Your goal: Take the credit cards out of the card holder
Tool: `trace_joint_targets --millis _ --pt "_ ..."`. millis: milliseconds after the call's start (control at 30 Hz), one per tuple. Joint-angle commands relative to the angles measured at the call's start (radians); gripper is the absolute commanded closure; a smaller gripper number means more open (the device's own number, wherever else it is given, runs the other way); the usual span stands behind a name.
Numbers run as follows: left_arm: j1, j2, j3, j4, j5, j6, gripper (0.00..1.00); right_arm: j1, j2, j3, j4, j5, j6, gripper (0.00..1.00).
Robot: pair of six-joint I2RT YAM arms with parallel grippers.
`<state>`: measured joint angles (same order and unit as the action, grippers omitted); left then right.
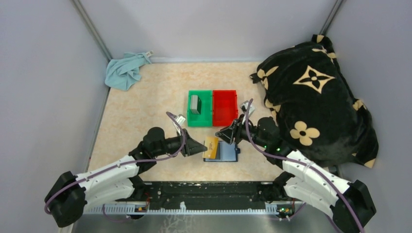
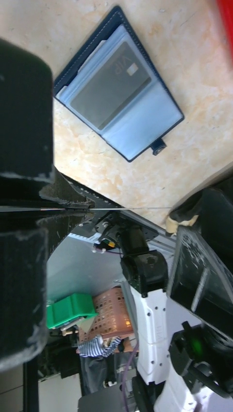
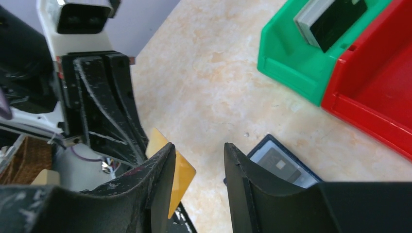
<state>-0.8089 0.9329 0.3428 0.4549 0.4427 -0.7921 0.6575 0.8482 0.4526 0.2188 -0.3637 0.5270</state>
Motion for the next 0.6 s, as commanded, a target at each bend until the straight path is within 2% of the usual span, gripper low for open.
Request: trace_joint_targets --millis 0,233,400,567 --pt "0.009 -0.007 0.007 0.028 0.050 0.053 1.00 -0.006 -0.032 0.010 0.149 -0.095 0.028 0.58" --pt "0.026 0.011 0.043 0.001 0.120 0.112 1.00 -0.007 -0.022 0.023 0.120 -0.161 -0.053 0.47" --pt "0.031 0.029 0.012 0.113 0.180 0.065 1.00 -0.006 -0.007 0.018 0.087 -0.210 -0.101 0.46" --pt "0.044 0.031 -0.002 0.166 0.221 0.040 1.00 -0.007 0.006 0.005 0.105 -0.244 -0.105 0.49"
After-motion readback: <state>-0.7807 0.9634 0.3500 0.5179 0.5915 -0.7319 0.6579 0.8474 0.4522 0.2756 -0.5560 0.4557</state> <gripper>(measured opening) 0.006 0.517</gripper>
